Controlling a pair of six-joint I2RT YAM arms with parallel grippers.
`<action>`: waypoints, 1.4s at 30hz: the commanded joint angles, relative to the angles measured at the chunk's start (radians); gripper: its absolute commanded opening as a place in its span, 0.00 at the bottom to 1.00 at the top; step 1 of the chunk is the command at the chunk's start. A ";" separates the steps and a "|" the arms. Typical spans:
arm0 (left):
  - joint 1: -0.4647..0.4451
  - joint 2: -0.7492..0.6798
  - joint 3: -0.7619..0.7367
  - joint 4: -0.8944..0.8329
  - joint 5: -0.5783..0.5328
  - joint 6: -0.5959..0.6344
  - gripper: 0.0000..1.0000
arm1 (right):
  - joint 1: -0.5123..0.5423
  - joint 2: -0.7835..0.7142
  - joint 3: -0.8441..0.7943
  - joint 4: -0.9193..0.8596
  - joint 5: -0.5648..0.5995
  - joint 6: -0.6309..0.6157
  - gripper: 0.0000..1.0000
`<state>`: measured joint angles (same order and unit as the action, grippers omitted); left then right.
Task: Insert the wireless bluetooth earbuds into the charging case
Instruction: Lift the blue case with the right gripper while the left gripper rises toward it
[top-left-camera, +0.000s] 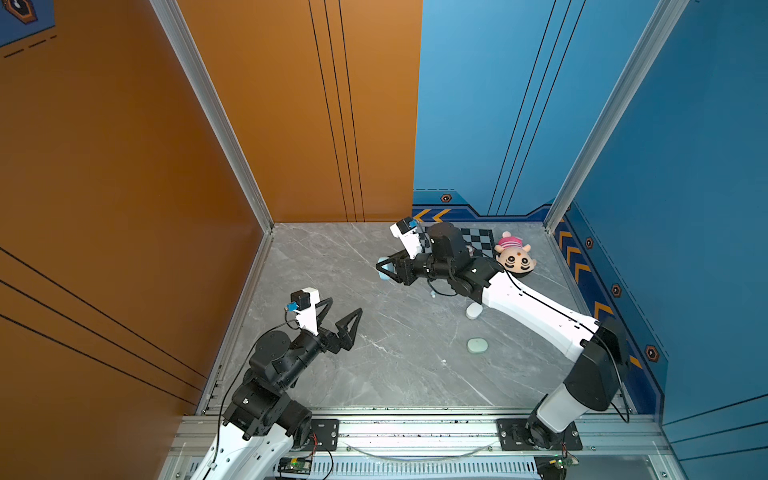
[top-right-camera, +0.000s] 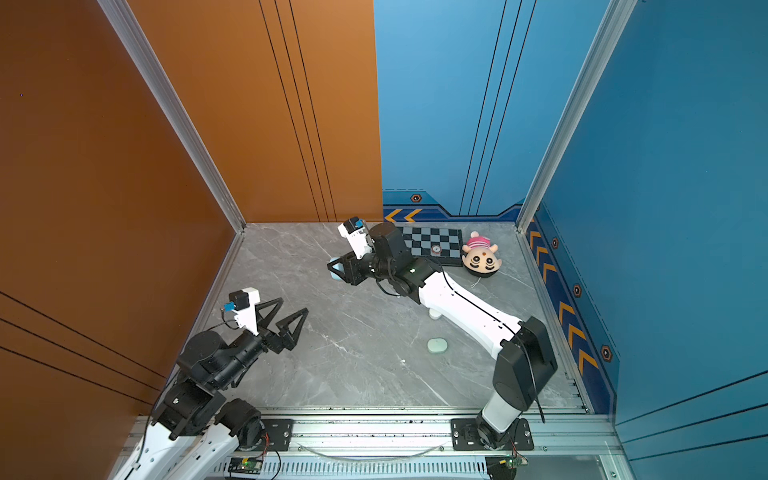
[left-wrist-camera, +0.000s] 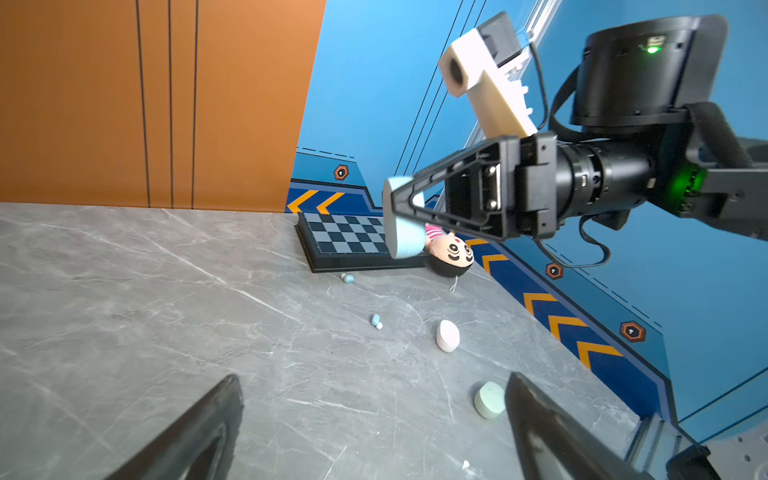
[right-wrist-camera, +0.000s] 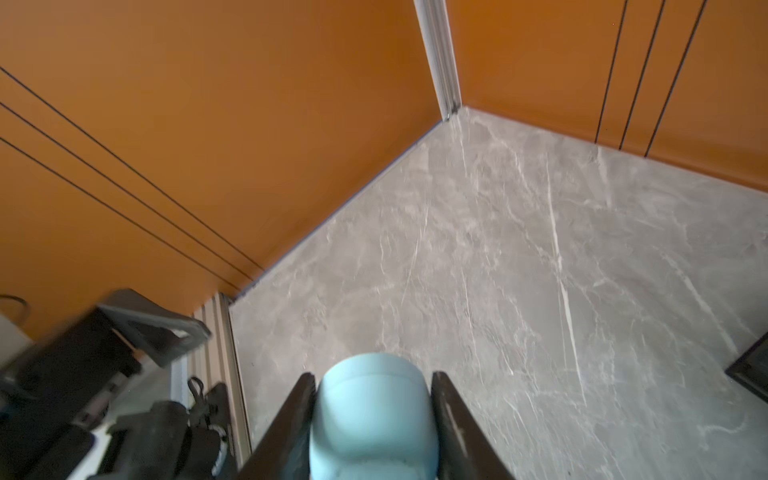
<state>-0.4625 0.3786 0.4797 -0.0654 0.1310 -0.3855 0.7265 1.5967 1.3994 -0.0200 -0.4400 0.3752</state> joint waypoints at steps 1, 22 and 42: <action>-0.035 0.041 -0.008 0.260 0.054 -0.019 0.98 | -0.001 -0.049 -0.103 0.405 0.035 0.311 0.15; -0.238 0.265 0.183 0.332 -0.296 0.417 0.85 | 0.073 -0.087 -0.227 0.712 -0.016 0.556 0.13; -0.252 0.422 0.263 0.428 -0.312 0.501 0.59 | 0.085 -0.106 -0.229 0.699 -0.058 0.556 0.12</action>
<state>-0.7082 0.7925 0.7040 0.3130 -0.1619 0.0929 0.8043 1.5146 1.1740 0.6479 -0.4721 0.9180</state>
